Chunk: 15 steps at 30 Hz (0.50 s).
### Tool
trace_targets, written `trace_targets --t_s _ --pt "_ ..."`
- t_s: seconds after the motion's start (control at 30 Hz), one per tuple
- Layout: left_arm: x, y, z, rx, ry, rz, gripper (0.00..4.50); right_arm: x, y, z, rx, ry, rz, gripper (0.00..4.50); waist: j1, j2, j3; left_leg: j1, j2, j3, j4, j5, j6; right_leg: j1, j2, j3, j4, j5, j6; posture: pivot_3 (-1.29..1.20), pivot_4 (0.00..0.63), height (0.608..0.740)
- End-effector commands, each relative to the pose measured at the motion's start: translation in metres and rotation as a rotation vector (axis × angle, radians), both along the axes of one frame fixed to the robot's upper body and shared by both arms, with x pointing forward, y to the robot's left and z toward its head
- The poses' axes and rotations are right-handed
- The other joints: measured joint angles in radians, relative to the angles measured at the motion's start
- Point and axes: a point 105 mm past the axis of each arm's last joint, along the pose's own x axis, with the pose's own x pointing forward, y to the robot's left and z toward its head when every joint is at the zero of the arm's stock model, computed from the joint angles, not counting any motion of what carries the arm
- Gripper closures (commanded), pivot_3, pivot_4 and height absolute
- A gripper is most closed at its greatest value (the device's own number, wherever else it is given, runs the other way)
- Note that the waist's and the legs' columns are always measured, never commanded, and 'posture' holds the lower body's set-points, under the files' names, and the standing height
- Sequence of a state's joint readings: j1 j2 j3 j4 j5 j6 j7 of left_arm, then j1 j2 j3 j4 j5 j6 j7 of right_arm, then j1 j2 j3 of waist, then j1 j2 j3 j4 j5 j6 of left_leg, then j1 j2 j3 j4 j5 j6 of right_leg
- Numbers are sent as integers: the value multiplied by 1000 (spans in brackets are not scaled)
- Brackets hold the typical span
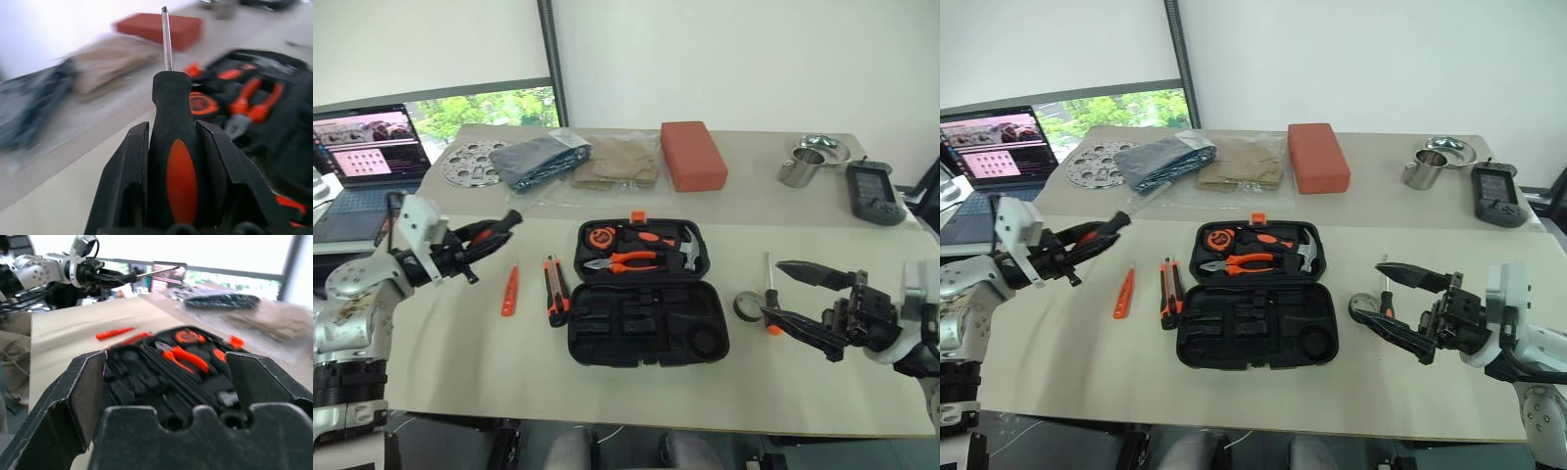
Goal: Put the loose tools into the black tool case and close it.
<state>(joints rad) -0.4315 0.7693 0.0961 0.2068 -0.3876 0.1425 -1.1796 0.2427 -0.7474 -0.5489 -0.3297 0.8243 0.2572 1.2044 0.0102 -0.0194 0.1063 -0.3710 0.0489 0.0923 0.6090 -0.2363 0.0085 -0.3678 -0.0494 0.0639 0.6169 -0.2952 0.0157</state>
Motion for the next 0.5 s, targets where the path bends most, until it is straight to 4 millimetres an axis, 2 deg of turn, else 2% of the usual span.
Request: trace_targets --t_s 0.03,0.17,0.27,0.5 --pt "-2 -29 -8 98 -2 -175 3501 -13 -14 11 -62 -68 -24 0 -1 1 0 -1 0 0 1 0 0 0 2 1 0 0 0 0 150 740" --pt "2 -60 -26 164 0 -300 3501 -21 -25 8 -90 -65 -69 0 -12 -1 1 -2 1 -1 1 0 1 0 8 3 1 0 -1 0 150 740" --pt "9 -85 -46 254 3 -382 3501 -28 -25 6 -78 -64 -98 0 -9 -2 2 -1 0 -3 3 0 1 0 9 4 3 0 -1 0 150 740" --pt "17 -107 -64 304 35 -419 3501 -37 -22 2 -67 -73 -150 0 -20 -2 3 -6 0 -4 7 0 1 -1 9 6 7 -1 0 0 150 740"
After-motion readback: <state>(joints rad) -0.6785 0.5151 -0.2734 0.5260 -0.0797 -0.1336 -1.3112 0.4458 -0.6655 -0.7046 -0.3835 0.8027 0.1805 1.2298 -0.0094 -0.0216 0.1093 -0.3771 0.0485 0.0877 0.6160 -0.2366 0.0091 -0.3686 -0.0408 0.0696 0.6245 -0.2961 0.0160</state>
